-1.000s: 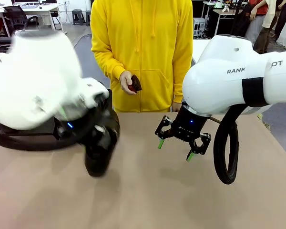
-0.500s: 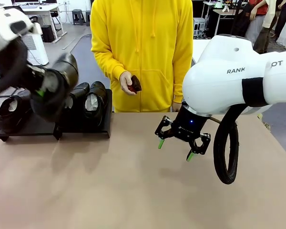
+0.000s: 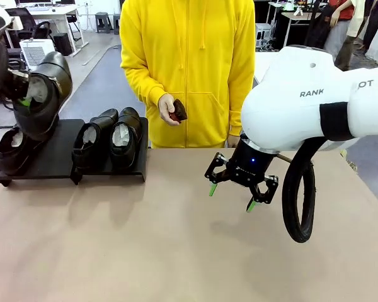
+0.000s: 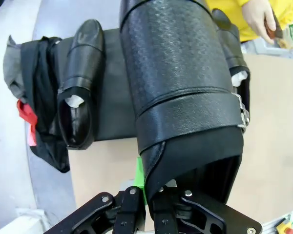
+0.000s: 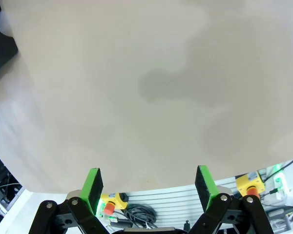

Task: Organize the shoes by placing them on the stand.
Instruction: Place the Shoe from the middle of the table onto the Shoes Stand.

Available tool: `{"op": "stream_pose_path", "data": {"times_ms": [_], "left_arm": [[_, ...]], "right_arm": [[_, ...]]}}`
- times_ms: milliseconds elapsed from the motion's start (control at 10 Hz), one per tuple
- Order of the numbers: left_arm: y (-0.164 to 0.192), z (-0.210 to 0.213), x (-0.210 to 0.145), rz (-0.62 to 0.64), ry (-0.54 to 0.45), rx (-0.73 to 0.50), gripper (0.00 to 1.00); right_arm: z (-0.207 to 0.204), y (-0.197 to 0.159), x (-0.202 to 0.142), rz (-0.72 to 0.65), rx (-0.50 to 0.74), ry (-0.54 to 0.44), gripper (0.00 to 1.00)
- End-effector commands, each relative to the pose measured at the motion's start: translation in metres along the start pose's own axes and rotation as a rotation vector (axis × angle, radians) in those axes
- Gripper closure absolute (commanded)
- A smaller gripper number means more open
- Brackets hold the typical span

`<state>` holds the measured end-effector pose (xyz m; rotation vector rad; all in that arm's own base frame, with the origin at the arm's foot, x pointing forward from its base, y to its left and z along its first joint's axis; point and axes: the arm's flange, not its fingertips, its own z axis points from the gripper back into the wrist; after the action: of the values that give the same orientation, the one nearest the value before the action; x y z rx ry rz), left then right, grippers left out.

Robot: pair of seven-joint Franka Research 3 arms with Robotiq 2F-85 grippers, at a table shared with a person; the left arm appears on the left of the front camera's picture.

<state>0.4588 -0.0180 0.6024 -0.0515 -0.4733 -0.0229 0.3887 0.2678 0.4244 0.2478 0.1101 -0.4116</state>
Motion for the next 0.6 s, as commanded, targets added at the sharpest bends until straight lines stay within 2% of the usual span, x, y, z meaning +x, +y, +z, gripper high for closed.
{"op": "stream_pose_path", "data": {"times_ms": [0, 100, 200, 300, 500], "left_arm": [[-0.012, 0.01, -0.008, -0.01, -0.013, -0.022, 1.0], [0.0, 0.0, 0.0, 0.0, 0.0, 0.0, 1.0], [0.002, -0.007, -0.004, -0.049, -0.021, 0.031, 1.0], [0.012, -0.02, 0.0, -0.014, -0.113, 0.053, 1.0], [0.033, -0.064, 0.012, 0.005, -0.167, 0.085, 1.0]], "right_arm": [[0.001, 0.001, 0.003, 0.019, -0.003, -0.009, 0.0], [0.001, 0.001, 0.003, 0.019, -0.003, -0.009, 0.0], [0.001, 0.001, 0.003, 0.019, -0.003, -0.009, 0.0], [0.001, 0.001, 0.003, 0.019, -0.003, -0.009, 0.0], [0.001, 0.001, 0.003, 0.019, -0.003, -0.009, 0.0]]}}
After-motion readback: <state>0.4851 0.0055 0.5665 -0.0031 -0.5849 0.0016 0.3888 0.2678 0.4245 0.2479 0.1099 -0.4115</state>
